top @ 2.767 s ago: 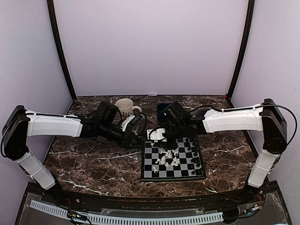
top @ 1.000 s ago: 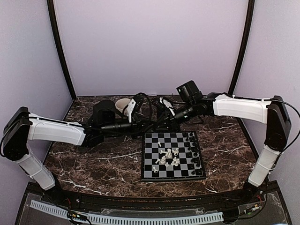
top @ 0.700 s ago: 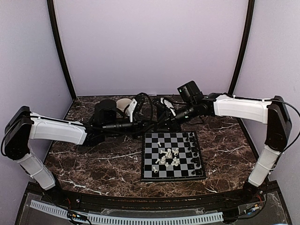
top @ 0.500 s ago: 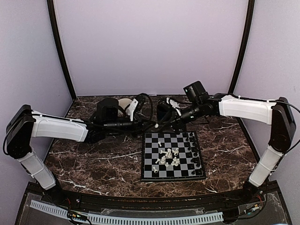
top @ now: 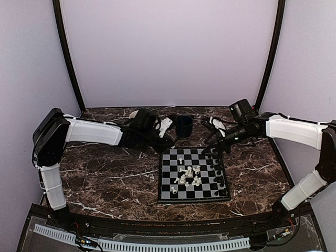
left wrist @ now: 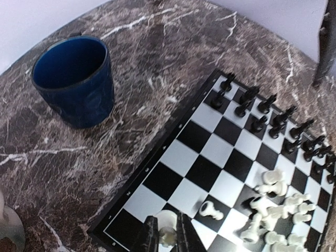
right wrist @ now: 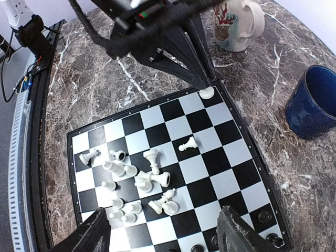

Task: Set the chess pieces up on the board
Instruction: Place the rook at a1.

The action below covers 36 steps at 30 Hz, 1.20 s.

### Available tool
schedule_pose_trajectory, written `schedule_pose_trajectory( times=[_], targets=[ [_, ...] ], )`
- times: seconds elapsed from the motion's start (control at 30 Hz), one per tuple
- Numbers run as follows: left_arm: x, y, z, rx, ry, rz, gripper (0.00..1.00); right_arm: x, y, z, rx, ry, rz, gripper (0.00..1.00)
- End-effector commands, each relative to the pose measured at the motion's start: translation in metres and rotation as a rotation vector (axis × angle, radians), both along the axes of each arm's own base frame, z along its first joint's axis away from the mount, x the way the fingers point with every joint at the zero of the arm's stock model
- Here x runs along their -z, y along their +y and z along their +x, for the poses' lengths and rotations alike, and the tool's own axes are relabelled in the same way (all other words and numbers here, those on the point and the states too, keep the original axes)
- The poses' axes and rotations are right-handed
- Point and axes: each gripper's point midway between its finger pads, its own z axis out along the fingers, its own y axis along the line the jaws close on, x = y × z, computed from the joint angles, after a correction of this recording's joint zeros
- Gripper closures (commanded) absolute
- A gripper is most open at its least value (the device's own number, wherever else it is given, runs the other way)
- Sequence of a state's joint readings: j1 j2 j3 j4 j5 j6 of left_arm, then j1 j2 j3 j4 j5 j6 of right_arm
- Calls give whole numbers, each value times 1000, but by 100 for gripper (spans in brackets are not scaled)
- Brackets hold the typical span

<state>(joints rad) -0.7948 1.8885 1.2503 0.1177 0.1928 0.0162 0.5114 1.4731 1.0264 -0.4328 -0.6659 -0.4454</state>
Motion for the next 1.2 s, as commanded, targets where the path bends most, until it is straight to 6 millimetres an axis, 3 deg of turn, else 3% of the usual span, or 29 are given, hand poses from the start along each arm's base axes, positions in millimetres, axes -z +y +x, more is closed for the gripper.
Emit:
schedule_pose_trajectory(
  times=[0.0, 0.37, 1.17],
  targets=[
    [29, 14, 7, -43, 40, 164, 87, -13, -3, 7, 12, -78, 23, 30],
    [60, 29, 15, -127, 101, 296, 87, -2, 1, 5, -24, -41, 17, 31],
    [70, 28, 25, -166, 143, 286, 83, 4, 2, 1, -50, -17, 13, 32]
  ],
)
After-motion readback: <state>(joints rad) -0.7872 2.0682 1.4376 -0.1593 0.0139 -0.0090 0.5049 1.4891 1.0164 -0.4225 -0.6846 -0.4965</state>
